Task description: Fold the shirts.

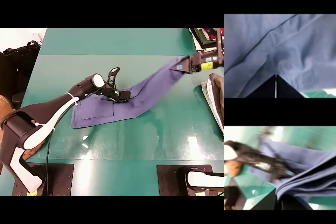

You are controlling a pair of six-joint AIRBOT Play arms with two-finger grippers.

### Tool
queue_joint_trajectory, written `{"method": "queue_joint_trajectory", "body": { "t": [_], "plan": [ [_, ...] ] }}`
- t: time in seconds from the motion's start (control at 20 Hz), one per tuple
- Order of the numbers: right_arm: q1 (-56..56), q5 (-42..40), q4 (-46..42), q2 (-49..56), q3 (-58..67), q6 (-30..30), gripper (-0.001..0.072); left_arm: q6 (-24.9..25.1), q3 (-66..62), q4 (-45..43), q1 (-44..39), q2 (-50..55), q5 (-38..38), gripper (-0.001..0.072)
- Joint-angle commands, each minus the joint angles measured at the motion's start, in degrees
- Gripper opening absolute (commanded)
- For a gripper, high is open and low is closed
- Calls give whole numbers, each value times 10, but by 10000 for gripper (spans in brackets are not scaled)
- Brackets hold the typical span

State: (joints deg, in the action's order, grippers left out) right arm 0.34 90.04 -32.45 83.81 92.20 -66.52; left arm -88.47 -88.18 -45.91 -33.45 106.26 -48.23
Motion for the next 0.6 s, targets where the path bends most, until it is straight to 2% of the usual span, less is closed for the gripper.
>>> {"method": "queue_joint_trajectory", "body": {
  "t": [0.0,0.3,0.4,0.55],
  "plan": [
    [78,-17,36,-11,28,-7,21,0,-10,14,-5,18,2,21],
    [170,-55,34,-10,40,6,20,4,-11,11,8,15,-18,21],
    [192,-68,33,-9,40,10,21,4,-11,-2,37,-7,-36,21],
    [242,-101,24,-5,40,10,21,4,-11,-73,107,-87,-69,21]
  ]
}}
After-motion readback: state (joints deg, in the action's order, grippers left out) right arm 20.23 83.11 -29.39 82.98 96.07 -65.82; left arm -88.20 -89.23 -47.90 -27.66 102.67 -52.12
